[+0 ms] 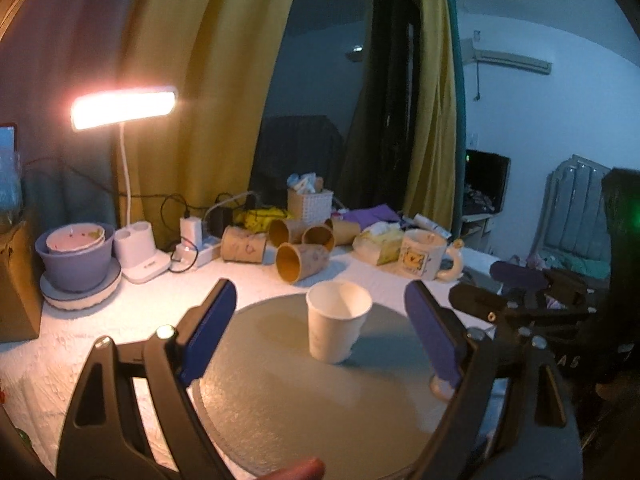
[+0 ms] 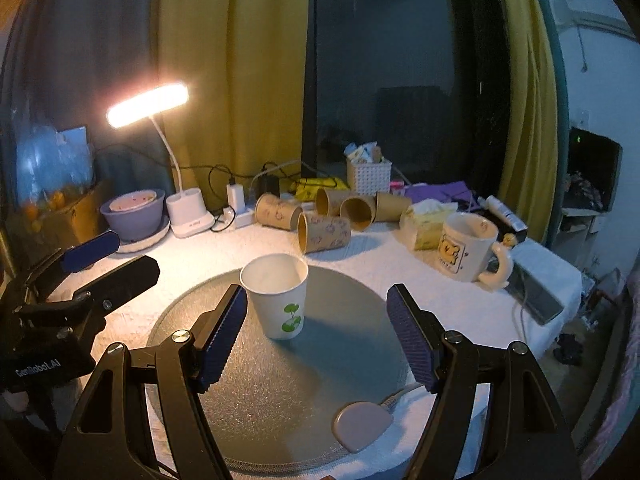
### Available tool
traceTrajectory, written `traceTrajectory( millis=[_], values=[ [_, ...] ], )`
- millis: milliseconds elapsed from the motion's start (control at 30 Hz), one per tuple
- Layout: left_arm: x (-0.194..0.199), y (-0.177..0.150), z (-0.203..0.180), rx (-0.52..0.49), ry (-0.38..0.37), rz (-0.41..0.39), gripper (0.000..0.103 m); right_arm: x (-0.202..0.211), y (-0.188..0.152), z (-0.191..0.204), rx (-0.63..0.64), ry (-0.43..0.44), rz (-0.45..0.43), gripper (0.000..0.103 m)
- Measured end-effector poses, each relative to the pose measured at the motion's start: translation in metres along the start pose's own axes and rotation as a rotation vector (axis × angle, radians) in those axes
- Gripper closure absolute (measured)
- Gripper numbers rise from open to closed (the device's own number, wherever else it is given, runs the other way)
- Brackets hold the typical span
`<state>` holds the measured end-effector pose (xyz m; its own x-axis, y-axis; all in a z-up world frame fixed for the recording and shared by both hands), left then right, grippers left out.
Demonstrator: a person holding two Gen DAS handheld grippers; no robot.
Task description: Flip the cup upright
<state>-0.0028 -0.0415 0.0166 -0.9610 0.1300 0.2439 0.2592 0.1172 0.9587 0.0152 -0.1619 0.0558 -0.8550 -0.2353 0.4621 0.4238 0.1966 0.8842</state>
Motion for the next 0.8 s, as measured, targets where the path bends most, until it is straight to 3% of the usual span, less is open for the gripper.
traceTrajectory(
  millis=[800],
  values=[
    [0.062,0.045,-0.058,-0.087,-0.007,-0.127,0.016,0.073,0.015,-0.026,-0.043,0.004,-0.12,0.028]
  ],
)
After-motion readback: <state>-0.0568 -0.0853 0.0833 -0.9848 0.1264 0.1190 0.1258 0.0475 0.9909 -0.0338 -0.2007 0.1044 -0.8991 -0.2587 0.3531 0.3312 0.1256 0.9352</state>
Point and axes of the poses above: each gripper's, at about its wrist camera, not at the fingertips, and x roughly against the way its jaws point, z to its left, y to its top, the point moved 2 cm from there along -x, roughly the way its jaws point, and after that the axes turned 4 degrees about -y, right-handed, at the moved point
